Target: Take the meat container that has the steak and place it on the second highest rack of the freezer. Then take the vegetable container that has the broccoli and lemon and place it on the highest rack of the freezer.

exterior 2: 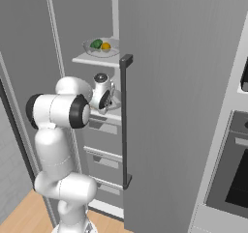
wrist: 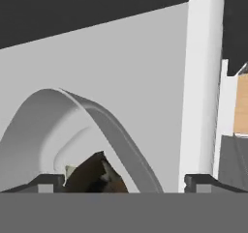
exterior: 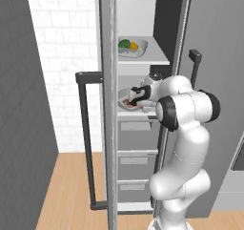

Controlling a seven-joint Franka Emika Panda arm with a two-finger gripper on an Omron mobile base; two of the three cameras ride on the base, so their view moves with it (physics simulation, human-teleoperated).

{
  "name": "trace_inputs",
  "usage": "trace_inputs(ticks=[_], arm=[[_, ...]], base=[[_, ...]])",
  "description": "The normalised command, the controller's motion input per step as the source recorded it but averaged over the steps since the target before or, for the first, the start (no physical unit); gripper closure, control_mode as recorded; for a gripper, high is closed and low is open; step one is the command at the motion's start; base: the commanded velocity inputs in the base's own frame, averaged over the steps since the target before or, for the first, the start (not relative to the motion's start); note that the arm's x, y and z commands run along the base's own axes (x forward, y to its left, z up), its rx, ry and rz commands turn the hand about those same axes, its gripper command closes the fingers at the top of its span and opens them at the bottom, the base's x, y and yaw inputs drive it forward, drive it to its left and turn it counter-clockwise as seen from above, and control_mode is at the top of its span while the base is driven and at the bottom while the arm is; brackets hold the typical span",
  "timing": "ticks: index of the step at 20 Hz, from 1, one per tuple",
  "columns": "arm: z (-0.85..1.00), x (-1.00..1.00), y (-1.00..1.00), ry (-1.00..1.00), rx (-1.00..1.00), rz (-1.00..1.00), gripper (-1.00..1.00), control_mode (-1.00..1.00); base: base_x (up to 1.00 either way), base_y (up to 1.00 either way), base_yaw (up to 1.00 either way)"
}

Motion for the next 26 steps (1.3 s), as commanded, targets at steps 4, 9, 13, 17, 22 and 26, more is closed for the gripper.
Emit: trace_inputs(ticks=[4,9,13,17,22,26], arm=[[0.03,-0.67,0.07,-0.33,0.00,0.00,-1.00,-1.00],[0.44,-0.98,0.01,-0.17,0.00,0.00,-1.00,-1.00],[0.98,-1.00,0.01,-0.09,0.02,0.00,-1.00,-1.00],[1.00,-1.00,0.00,-0.03,0.02,0.00,-1.00,-1.00],[1.00,-1.00,0.00,0.01,0.01,0.00,-1.00,-1.00],[1.00,-1.00,0.00,0.02,0.00,0.05,-1.00,-1.00]], base=[[0.00,0.00,0.00],[0.00,0.00,0.00],[0.00,0.00,0.00],[0.00,0.00,0.00],[0.00,0.00,0.00],[0.00,0.00,0.00]])
